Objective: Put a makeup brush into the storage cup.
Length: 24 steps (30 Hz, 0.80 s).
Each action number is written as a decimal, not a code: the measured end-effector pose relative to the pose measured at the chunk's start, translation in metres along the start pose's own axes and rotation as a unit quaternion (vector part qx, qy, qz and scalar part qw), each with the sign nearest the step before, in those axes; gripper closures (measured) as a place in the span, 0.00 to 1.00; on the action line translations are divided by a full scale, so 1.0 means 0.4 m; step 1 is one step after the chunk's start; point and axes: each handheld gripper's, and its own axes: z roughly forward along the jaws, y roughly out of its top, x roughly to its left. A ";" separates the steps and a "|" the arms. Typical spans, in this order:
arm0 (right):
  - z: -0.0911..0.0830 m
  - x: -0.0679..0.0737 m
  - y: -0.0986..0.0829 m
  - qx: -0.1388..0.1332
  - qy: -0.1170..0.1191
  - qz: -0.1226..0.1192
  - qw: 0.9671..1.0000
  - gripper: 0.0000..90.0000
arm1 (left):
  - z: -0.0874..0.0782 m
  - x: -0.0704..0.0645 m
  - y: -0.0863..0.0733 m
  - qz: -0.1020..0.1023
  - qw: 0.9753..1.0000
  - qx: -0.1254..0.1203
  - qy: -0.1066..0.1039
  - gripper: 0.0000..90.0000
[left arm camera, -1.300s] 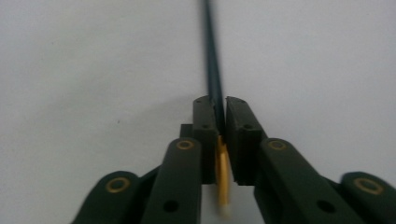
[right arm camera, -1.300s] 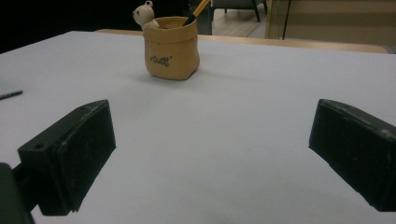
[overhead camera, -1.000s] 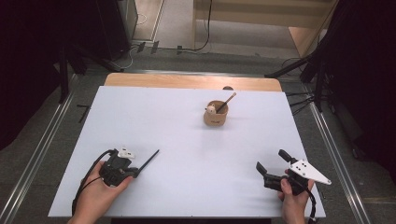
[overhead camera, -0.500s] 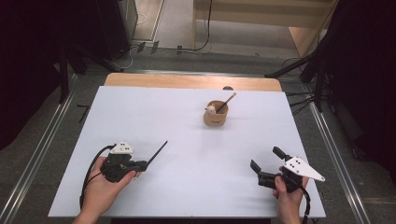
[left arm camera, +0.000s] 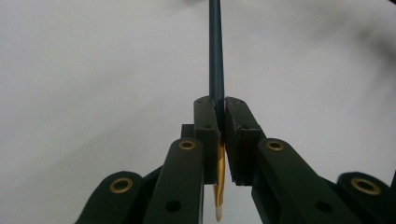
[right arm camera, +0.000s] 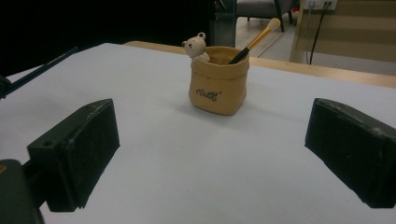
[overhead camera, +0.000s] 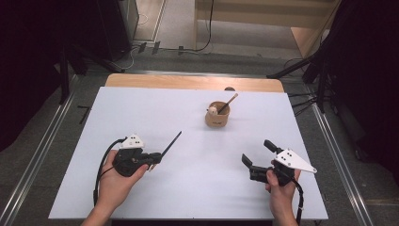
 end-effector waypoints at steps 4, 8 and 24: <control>0.013 0.010 0.013 0.002 0.001 0.003 1.000 0.04 | 0.006 -0.001 0.016 -0.003 1.000 -0.021 -0.007 0.95; 0.036 0.022 0.032 0.006 0.000 0.002 1.000 0.05 | 0.017 -0.004 0.032 -0.007 0.999 -0.035 -0.009 0.95; 0.118 0.101 0.100 -0.001 0.023 0.025 0.999 0.07 | 0.051 -0.019 0.038 -0.006 0.997 -0.071 -0.029 0.95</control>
